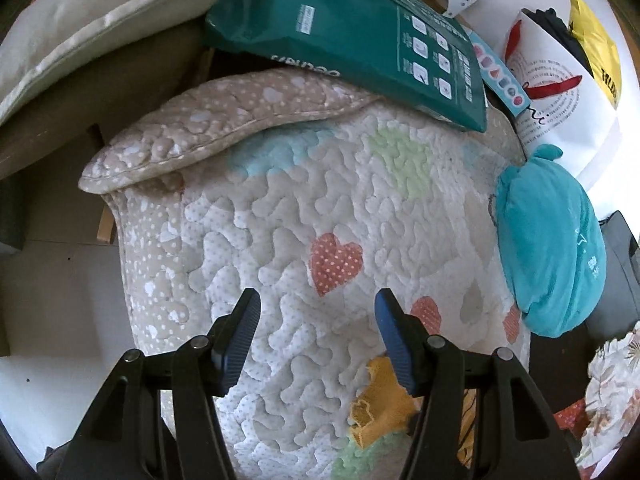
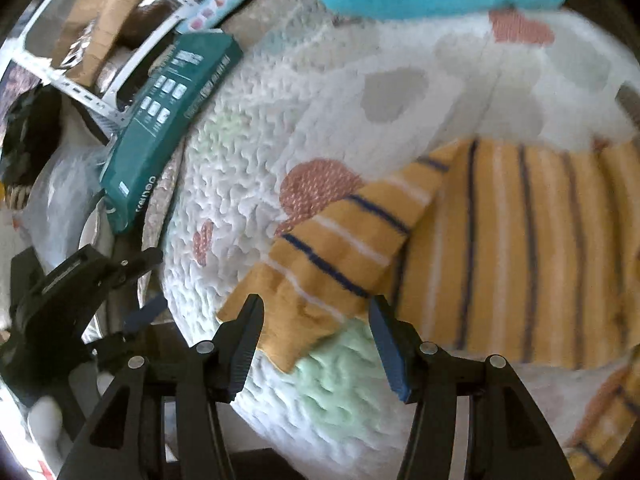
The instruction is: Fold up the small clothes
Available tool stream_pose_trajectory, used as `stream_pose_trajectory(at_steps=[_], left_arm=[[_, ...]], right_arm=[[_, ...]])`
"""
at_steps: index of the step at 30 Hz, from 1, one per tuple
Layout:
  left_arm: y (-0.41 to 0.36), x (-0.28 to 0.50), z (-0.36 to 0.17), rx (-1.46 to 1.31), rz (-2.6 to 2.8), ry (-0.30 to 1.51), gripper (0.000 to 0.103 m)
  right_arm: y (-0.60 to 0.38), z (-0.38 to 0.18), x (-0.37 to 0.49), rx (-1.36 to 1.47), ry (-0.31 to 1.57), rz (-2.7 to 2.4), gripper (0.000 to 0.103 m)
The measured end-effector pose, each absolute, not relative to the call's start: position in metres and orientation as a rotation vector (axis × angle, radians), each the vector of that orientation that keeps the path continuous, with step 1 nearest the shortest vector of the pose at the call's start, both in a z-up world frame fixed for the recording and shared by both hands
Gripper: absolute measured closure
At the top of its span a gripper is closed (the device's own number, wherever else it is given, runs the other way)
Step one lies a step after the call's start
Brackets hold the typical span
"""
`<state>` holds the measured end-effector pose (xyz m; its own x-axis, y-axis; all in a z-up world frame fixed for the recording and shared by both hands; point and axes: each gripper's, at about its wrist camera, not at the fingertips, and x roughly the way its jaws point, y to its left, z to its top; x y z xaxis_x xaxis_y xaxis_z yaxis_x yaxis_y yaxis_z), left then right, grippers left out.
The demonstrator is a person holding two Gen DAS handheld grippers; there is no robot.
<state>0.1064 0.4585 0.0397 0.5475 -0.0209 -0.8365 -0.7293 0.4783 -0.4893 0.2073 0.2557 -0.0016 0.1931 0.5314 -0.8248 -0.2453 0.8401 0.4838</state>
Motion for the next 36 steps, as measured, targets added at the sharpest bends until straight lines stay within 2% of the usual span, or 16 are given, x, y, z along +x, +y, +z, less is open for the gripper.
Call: stream_pose_trajectory(at_steps=[2,3,4,5,16,19,26,32,36], left_arm=[[0.455,0.109,0.041,-0.985,0.504,0.903,0.044],[0.452,0.11,0.042,-0.982,0.495,0.906,0.044],[0.45,0.112,0.042,-0.976,0.484,0.91,0.044],[0.448,0.113,0.042,-0.97,0.477,0.913,0.044],[0.422,0.126,0.045,-0.91,0.416,0.959,0.044],[0.408,0.133,0.048,-0.856,0.377,0.975,0.044],[0.348,0.155,0.052,-0.735,0.229,1.035,0.044],[0.273,0.171,0.061,-0.603,0.083,1.073,0.044],[0.225,0.177,0.064,-0.523,-0.004,1.098,0.044]], right_arm=[[0.263,-0.009,0.208,0.265,1.279,0.539,0.044],[0.266,-0.009,0.209,0.257,1.278,0.532,0.057],[0.268,-0.009,0.208,0.247,1.269,0.528,0.087],[0.268,-0.008,0.207,0.246,1.265,0.543,0.097],[0.202,0.048,0.199,0.172,1.148,0.468,0.099],[0.166,0.068,0.194,0.063,1.123,0.421,0.099],[0.008,0.1,0.185,-0.219,1.122,0.05,0.1],[-0.127,0.077,0.18,-0.315,1.183,-0.345,0.1],[-0.188,0.051,0.17,-0.222,1.226,-0.495,0.098]])
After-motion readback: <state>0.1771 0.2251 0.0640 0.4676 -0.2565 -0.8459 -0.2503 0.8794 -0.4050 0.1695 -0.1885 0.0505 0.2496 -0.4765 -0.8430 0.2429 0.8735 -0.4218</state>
